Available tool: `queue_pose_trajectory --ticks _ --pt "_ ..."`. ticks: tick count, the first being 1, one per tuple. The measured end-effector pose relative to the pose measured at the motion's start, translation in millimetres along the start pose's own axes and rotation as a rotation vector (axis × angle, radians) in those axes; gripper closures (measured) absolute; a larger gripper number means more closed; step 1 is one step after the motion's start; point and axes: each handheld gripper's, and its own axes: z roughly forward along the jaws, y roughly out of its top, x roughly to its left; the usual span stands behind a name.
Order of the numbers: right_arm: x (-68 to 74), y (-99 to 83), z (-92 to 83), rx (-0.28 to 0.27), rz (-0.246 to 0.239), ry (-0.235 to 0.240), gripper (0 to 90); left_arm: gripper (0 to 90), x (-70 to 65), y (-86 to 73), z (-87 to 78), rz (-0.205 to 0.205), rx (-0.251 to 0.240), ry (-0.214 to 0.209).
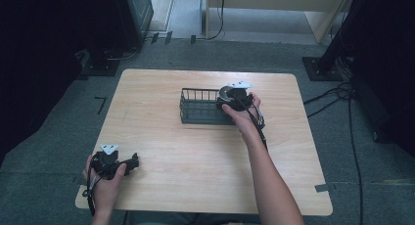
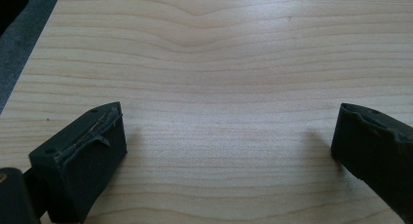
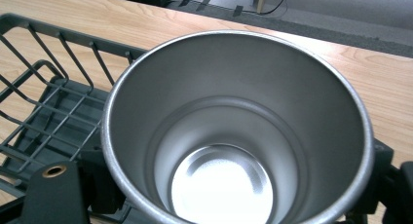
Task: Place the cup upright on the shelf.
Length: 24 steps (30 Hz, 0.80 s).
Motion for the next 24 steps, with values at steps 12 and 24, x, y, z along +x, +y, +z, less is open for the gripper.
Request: queue_pose_trajectory --ticks 12,24 --pt "-3.1 0.6 -2.8 0.030 0.023 0.057 11.0 0.0 0.0 0.0 0.0 0.000 0.000 0.000" --pt "-6.7 5.6 -16.9 0.007 0.022 0.080 0.8 0.0 0.0 0.0 0.0 0.000 0.000 0.000"
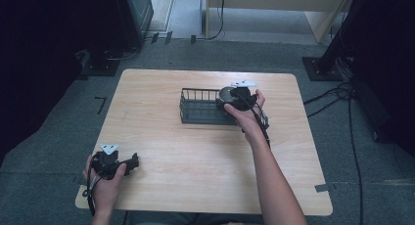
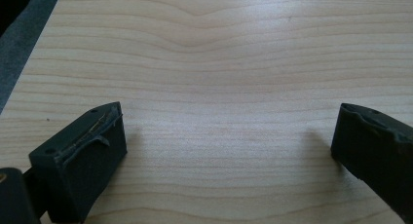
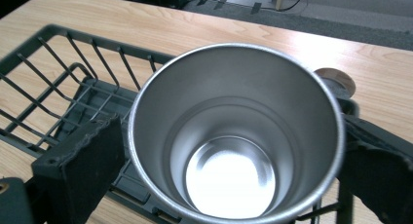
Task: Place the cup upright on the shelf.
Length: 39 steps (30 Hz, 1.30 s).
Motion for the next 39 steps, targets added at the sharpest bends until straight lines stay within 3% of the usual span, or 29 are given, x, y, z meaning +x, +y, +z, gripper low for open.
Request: queue_pose_trajectory --ticks 18,24,39 --pt "-7.8 1.5 -42.6 -0.063 -0.012 -0.012 0.4 0.0 0.0 0.0 0.0 0.000 0.000 0.000" --pt "-17.7 -10.4 -58.1 -0.069 -0.006 -0.034 0.3 0.0 0.0 0.0 0.0 0.000 0.000 0.000" --pt "-41.8 -45.8 -75.4 -0.062 0.037 -0.070 0.3 0.0 0.0 0.0 0.0 0.000 0.000 0.000"
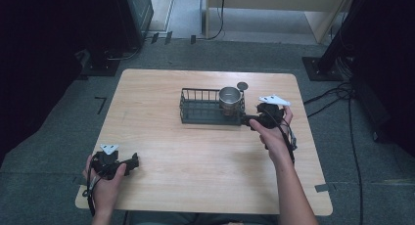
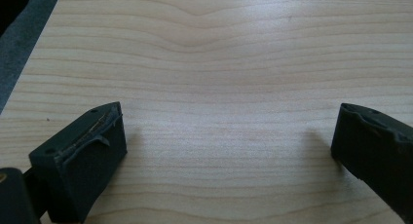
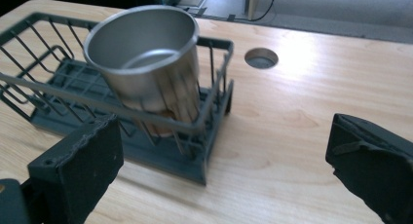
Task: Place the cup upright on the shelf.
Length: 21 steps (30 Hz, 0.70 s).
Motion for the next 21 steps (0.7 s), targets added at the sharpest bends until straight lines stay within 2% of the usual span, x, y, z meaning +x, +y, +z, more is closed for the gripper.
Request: queue_pose_trajectory --ticks 5,13,21 --pt "-10.2 -13.6 -5.8 0.006 0.019 -0.012 0.3 0.0 0.0 0.0 0.0 0.000 0.000 0.000" --pt "-23.4 -34.7 -19.6 0.019 0.012 -0.041 0.4 0.0 0.1 0.0 -0.1 0.002 0.001 0.000" --pt "-39.6 -60.0 -32.1 0.036 0.030 -0.073 0.3 0.0 0.1 0.0 -0.1 0.002 0.001 0.000"
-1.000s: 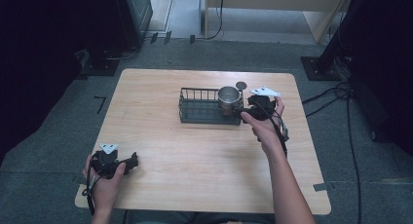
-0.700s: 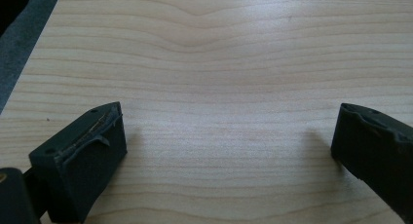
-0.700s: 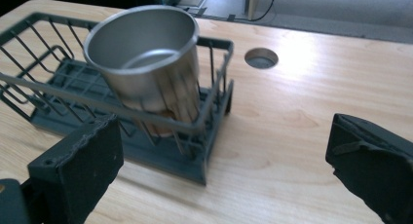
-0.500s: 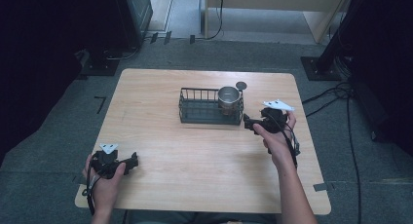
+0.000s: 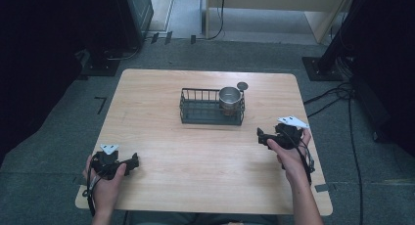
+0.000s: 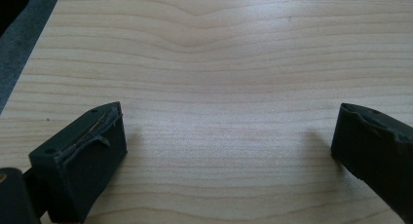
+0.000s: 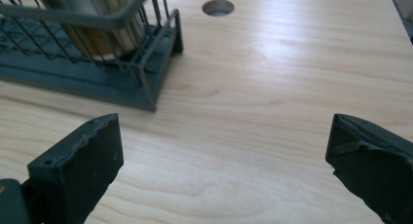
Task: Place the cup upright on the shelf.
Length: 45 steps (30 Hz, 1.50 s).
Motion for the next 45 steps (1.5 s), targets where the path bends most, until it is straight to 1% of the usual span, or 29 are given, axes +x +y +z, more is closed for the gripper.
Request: queue_pose_trajectory --ticks 2,4,6,10,12,13,14,16,19,21,29,30,42,45 --pt "-4.6 -5.4 -2.7 0.003 0.008 -0.008 0.4 0.0 0.0 0.0 0.0 0.001 0.000 0.000" --pt "-6.1 -7.5 -3.6 0.005 0.014 -0.010 0.3 0.0 0.0 0.0 0.0 0.000 0.000 0.000" --pt "-13.3 -16.0 -6.4 0.013 0.023 -0.024 0.3 0.0 0.0 0.0 0.0 0.000 0.000 0.000" --pt "-18.5 -21.8 -8.8 0.016 0.036 -0.033 0.3 0.0 0.0 0.0 0.0 0.000 0.000 0.000" --pt "-23.1 -28.7 -10.7 0.022 0.041 -0.043 0.3 0.0 0.0 0.0 -0.1 0.001 0.001 0.000" --pt "-23.1 -28.7 -10.7 0.022 0.041 -0.043 0.3 0.0 0.0 0.0 -0.1 0.001 0.001 0.000" --pt "-25.3 -33.2 -11.1 0.030 0.044 -0.053 0.3 0.0 0.0 0.0 0.0 0.000 0.000 0.000" --pt "-27.9 -37.7 -11.8 0.038 0.049 -0.059 0.3 0.0 0.1 0.0 0.0 0.001 0.000 0.000" --pt "-29.9 -41.2 -12.5 0.042 0.050 -0.064 0.3 0.0 0.1 0.0 0.0 0.001 0.000 0.000" --pt "-33.7 -47.2 -14.5 0.051 0.055 -0.073 0.3 0.0 0.1 0.0 -0.1 0.002 0.001 0.000" --pt "-41.0 -59.5 -19.0 0.065 0.065 -0.087 0.3 0.0 0.0 0.0 0.0 0.001 0.000 0.000" --pt "-42.8 -63.2 -20.3 0.070 0.070 -0.093 0.3 0.0 0.1 0.0 0.0 0.001 0.000 0.000" --pt "-52.6 -79.9 -26.1 0.093 0.083 -0.120 0.3 0.0 0.1 0.0 0.0 0.001 0.000 0.000" --pt "-55.5 -84.5 -27.5 0.102 0.075 -0.134 0.3 0.0 0.1 0.0 0.0 0.001 0.000 0.000"
